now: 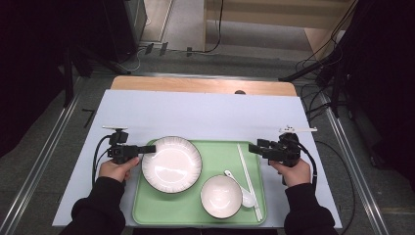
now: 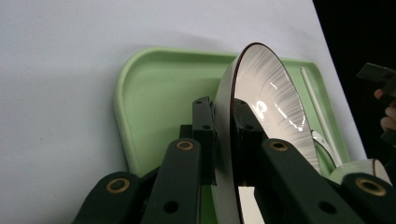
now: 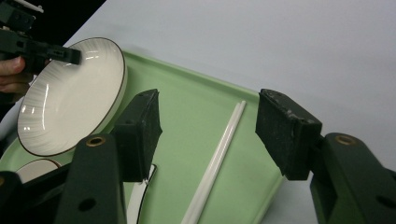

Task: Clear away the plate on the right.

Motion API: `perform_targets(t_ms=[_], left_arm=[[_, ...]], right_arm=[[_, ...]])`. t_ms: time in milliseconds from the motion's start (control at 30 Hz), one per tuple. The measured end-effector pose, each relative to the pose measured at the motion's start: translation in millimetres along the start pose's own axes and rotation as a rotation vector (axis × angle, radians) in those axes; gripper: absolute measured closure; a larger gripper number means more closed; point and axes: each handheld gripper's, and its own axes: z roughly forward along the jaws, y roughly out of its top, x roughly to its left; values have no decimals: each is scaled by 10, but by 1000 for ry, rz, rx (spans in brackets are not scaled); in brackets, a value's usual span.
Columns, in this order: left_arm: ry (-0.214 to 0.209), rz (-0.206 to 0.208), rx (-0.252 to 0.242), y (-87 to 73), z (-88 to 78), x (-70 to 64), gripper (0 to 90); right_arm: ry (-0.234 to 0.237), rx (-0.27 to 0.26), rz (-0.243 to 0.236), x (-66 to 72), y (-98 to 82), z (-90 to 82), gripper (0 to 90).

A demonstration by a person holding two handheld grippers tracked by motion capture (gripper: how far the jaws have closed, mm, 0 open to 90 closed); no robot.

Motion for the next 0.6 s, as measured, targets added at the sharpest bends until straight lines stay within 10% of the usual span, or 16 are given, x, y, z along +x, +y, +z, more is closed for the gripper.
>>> perform_targets(t_ms=[600], left_arm=[[24,45,29,-12,117,-12,841]], right_arm=[[12,-6,23,-29,-4,27,405]])
